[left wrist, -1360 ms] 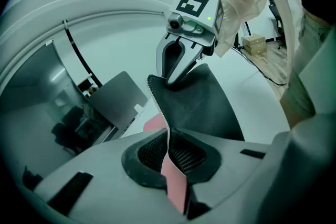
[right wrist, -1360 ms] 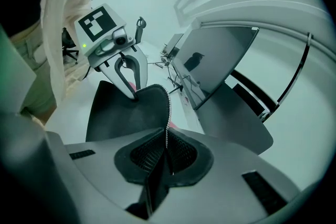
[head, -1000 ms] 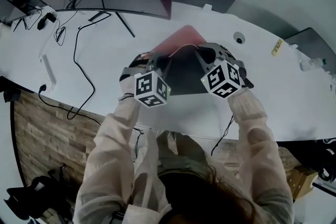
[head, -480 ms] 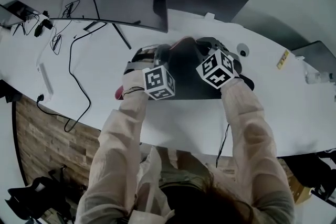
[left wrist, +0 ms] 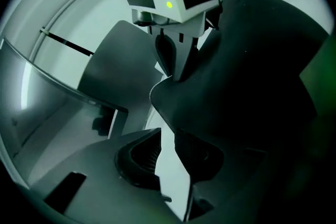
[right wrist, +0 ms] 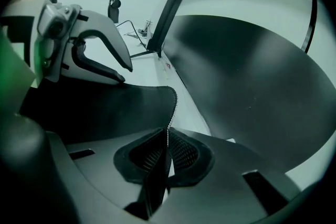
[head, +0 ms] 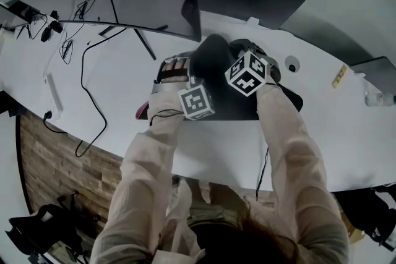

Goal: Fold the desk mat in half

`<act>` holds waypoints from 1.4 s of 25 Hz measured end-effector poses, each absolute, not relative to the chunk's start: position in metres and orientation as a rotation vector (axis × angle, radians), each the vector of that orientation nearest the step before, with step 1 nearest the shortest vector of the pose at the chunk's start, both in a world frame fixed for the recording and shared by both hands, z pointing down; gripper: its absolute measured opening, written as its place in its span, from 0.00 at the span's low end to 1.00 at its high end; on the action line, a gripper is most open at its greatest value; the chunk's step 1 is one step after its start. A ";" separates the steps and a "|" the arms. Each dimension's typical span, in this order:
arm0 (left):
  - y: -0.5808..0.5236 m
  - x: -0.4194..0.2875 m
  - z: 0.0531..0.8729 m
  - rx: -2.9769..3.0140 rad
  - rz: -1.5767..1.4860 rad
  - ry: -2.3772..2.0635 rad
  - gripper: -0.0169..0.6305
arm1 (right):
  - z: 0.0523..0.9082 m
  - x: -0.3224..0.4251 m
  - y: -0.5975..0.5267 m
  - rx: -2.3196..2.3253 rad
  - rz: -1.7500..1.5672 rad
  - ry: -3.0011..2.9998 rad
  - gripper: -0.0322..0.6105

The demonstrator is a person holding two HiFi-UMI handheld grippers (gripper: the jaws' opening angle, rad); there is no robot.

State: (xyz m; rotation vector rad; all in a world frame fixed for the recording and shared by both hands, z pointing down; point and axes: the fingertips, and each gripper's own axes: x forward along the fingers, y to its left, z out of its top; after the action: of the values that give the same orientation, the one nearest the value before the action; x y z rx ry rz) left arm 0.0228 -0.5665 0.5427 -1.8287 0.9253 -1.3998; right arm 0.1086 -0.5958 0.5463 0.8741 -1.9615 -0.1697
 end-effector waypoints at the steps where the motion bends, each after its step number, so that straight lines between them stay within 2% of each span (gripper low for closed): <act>1: -0.565 0.020 0.542 -1.822 -1.405 0.941 0.15 | 0.549 0.108 -0.597 0.880 -0.165 -1.950 0.12; 5: -0.552 0.014 0.535 -1.901 -1.396 0.977 0.17 | 0.543 0.105 -0.596 0.936 -0.195 -1.940 0.20; 8: -0.546 0.010 0.532 -1.945 -1.385 1.001 0.22 | 0.528 0.104 -0.591 0.966 -0.207 -1.961 0.34; 10: -0.544 0.008 0.528 -1.963 -1.371 1.021 0.22 | 0.516 0.107 -0.586 0.993 -0.198 -1.980 0.35; 24: -0.504 -0.012 0.447 -2.299 -1.083 1.314 0.23 | 0.426 0.145 -0.509 1.244 -0.039 -2.103 0.36; 29: -0.482 -0.020 0.431 -2.375 -1.043 1.335 0.22 | 0.401 0.143 -0.479 1.290 -0.006 -2.154 0.33; 35: -0.447 -0.023 0.407 -2.511 -0.938 1.353 0.16 | 0.377 0.148 -0.434 1.381 0.030 -2.189 0.27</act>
State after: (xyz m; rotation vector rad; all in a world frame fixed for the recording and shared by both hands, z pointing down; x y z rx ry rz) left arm -0.0228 -0.4471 0.4071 -2.5113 1.3530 -0.9384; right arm 0.1476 -0.4341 0.3766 1.3806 -2.1891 0.0297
